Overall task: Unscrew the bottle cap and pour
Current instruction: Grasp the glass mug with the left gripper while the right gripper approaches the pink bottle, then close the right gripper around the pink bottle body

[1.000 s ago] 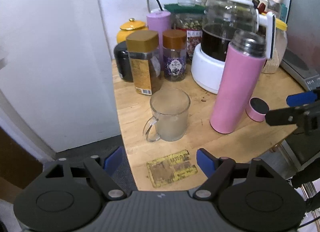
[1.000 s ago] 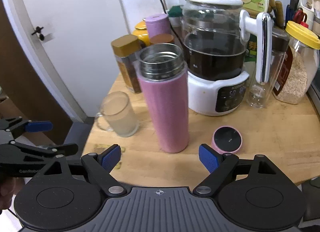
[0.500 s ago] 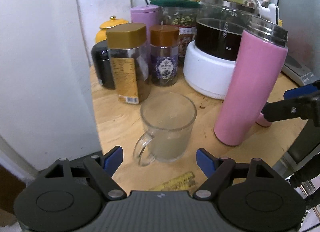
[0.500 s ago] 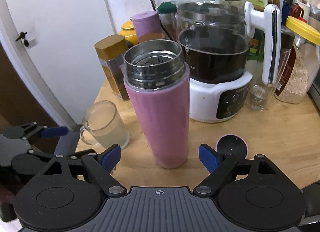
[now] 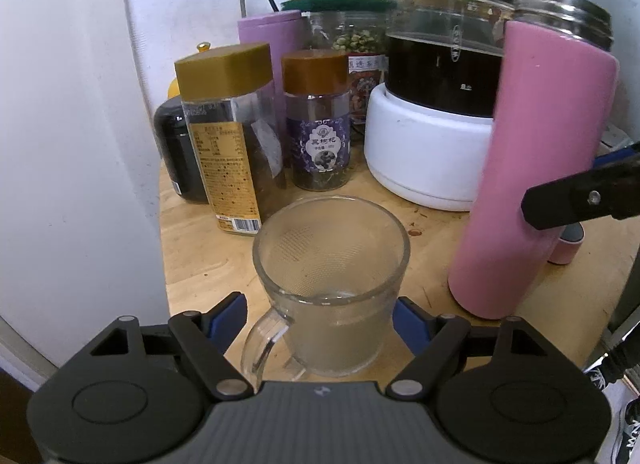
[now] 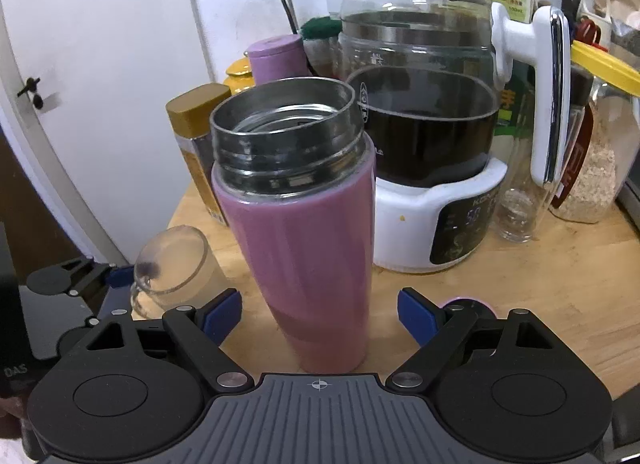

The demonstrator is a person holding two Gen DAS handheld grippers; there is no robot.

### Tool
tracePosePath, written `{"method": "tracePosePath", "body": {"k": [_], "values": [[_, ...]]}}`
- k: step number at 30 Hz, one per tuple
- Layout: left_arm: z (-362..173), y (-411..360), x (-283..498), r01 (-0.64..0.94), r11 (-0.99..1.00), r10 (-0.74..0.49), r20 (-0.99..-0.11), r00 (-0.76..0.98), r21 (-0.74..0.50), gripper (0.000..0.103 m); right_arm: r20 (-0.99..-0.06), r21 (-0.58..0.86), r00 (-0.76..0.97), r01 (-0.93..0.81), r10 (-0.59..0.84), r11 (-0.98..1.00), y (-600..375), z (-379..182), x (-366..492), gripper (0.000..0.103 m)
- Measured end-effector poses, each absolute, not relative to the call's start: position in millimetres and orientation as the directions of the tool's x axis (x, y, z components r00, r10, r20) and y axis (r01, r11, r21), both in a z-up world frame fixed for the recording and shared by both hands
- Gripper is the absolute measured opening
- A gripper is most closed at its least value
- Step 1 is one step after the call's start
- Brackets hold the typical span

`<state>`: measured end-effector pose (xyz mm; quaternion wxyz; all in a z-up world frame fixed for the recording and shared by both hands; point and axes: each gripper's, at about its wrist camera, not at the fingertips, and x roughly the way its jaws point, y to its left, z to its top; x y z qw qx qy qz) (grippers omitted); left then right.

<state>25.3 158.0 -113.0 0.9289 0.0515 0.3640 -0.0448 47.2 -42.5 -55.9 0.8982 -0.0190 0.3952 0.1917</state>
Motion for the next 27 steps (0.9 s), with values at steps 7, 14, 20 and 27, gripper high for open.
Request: {"method": "tracePosePath", "body": {"k": [7, 14, 20, 27], "values": [[-111.0, 155.1, 36.5, 0.113, 0.992, -0.051, -0.674, 0.737, 0.048, 0.074, -0.700, 0.130, 0.628, -0.355, 0.339, 0.926, -42.0, -55.4, 54.5, 0.088], [-112.3, 150.7, 39.3, 0.113, 0.993, -0.056, -0.666, 0.744, 0.043, 0.069, -0.688, 0.126, 0.639, -0.362, 0.344, 0.924, -40.3, -54.8, 54.9, 0.088], [-112.5, 150.7, 38.7, 0.108, 0.994, -0.058, -0.668, 0.742, 0.034, 0.069, -0.676, 0.128, 0.648, -0.367, 0.352, 0.921, -43.5, -46.9, 47.0, 0.088], [-111.4, 151.5, 38.4, 0.112, 0.993, -0.062, -0.682, 0.729, 0.029, 0.068, -0.674, 0.119, 0.648, -0.379, 0.354, 0.918, -41.4, -42.8, 47.7, 0.088]]}}
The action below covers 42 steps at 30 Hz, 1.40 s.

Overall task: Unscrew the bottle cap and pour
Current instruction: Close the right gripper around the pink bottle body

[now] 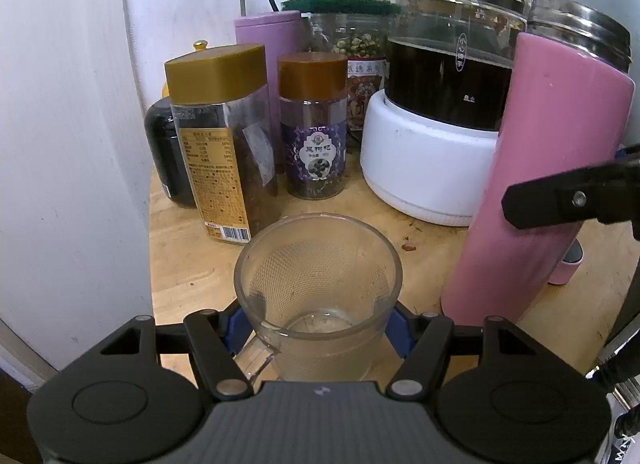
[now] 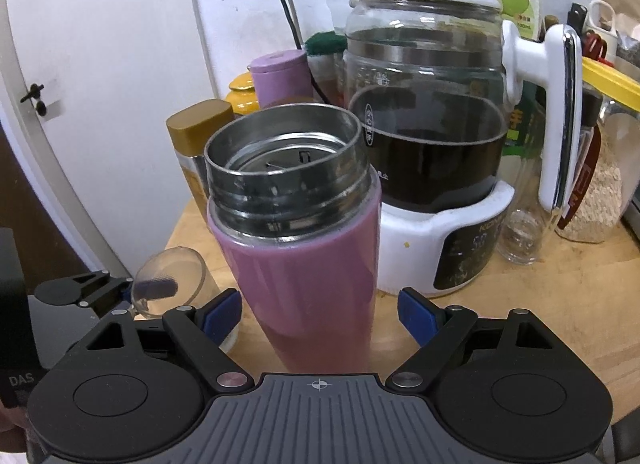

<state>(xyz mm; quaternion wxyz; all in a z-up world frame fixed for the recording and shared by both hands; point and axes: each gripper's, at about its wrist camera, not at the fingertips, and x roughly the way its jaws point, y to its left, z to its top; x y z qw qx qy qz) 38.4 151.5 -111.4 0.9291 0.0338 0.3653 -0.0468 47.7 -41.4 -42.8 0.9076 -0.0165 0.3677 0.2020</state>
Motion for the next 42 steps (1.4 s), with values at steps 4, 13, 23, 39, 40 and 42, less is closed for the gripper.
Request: {"method": "tracePosePath", "body": {"k": [4, 13, 23, 39, 40, 42], "values": [[-111.2, 152.4, 36.2, 0.111, 0.993, -0.061, -0.687, 0.724, 0.029, 0.068, -0.677, 0.117, 0.645, -0.383, 0.356, 0.916, -39.5, -42.1, 47.4, 0.088], [-110.6, 155.0, 30.1, 0.103, 0.994, -0.053, -0.697, 0.715, 0.030, 0.068, -0.676, 0.117, 0.642, -0.391, 0.362, 0.913, -37.2, -38.8, 45.7, 0.087], [-109.4, 156.0, 27.2, 0.100, 0.995, -0.051, -0.708, 0.705, 0.029, 0.068, -0.658, 0.107, 0.659, -0.397, 0.364, 0.911, -39.2, -46.4, 40.8, 0.087], [-108.9, 155.0, 28.7, 0.096, 0.995, -0.042, -0.716, 0.697, 0.035, 0.068, -0.652, 0.086, 0.672, -0.395, 0.351, 0.915, -44.9, -38.6, 46.2, 0.077], [-109.0, 154.9, 28.8, 0.096, 0.995, -0.042, -0.716, 0.697, 0.035, 0.068, -0.653, 0.082, 0.671, -0.399, 0.352, 0.913, -44.6, -38.3, 46.5, 0.076], [-109.2, 154.8, 28.8, 0.095, 0.995, -0.041, -0.715, 0.698, 0.036, 0.069, -0.654, 0.072, 0.671, -0.405, 0.350, 0.912, -43.3, -38.2, 46.8, 0.077]]}}
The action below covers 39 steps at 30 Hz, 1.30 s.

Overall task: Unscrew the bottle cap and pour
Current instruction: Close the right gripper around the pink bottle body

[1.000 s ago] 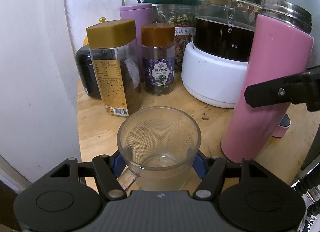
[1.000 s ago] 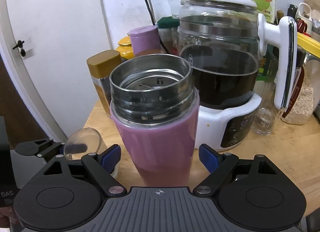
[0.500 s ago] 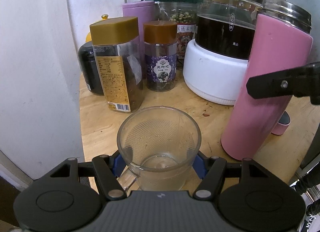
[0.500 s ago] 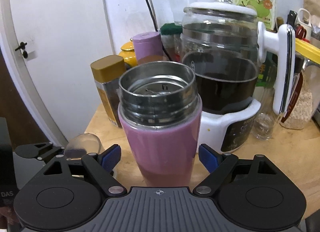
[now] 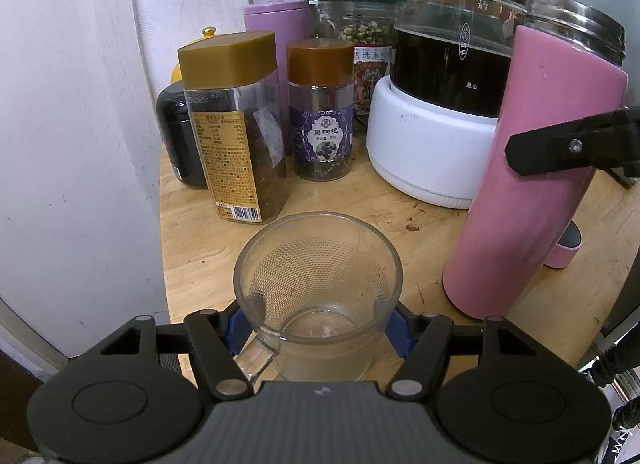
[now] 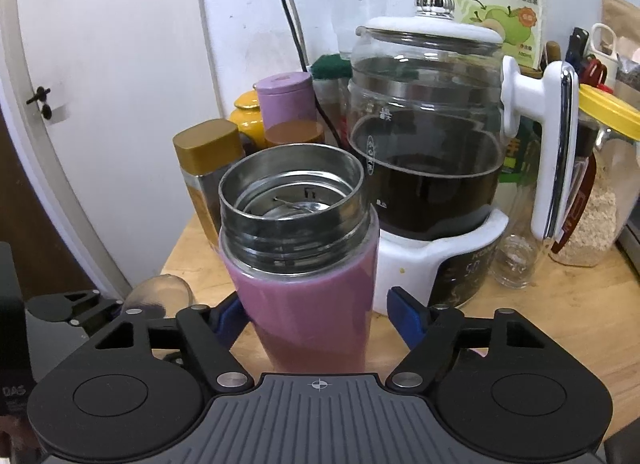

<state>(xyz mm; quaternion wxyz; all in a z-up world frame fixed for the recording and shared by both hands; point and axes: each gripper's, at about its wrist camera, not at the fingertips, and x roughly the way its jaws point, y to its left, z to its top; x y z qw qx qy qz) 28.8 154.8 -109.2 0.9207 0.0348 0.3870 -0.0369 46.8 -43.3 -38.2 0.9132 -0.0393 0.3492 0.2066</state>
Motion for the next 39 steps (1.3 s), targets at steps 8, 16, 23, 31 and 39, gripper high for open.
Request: {"method": "tracePosePath", "body": {"k": [8, 16, 23, 31, 39], "values": [[-109.1, 153.9, 29.6, 0.092, 0.995, -0.038, -0.719, 0.694, 0.036, 0.069, -0.677, 0.064, 0.653, -0.408, 0.340, 0.911, -41.8, -54.1, 48.4, 0.077], [-109.7, 153.6, 29.4, 0.088, 0.995, -0.036, -0.719, 0.694, 0.035, 0.069, -0.690, 0.065, 0.644, -0.401, 0.332, 0.914, -37.6, -70.2, 56.0, 0.076], [-109.7, 154.6, 29.5, 0.089, 0.995, -0.037, -0.720, 0.693, 0.034, 0.069, -0.678, 0.070, 0.652, -0.403, 0.340, 0.912, -35.9, -69.8, 61.6, 0.076], [-109.4, 151.5, 30.7, 0.077, 0.996, -0.030, -0.721, 0.693, 0.033, 0.069, -0.662, 0.098, 0.663, -0.387, 0.350, 0.917, -39.8, -66.4, 60.2, 0.077], [-109.4, 148.3, 32.3, 0.069, 0.997, -0.023, -0.721, 0.693, 0.035, 0.069, -0.653, 0.059, 0.672, -0.412, 0.348, 0.909, -33.7, -66.5, 56.2, 0.065]]}}
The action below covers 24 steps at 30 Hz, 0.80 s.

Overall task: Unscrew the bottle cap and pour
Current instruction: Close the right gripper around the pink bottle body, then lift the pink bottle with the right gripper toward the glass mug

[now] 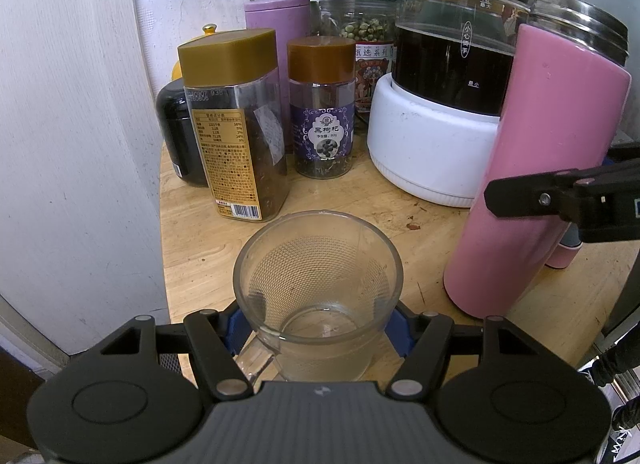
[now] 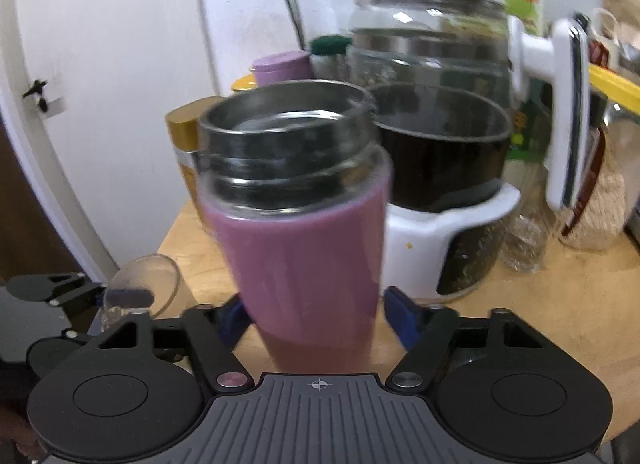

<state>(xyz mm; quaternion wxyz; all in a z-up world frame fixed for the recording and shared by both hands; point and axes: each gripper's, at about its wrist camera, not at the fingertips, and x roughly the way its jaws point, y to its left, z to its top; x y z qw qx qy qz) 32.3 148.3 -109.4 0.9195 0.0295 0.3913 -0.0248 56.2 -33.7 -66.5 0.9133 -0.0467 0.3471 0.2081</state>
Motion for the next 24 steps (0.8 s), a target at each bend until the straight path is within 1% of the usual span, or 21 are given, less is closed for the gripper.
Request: {"method": "tracePosePath", "body": {"k": [24], "values": [[-110.3, 148.7, 30.4, 0.070, 0.997, -0.022, -0.722, 0.691, 0.037, 0.068, -0.676, -0.006, 0.650, -0.477, 0.348, 0.879, -26.9, -58.7, 55.5, 0.064]]}}
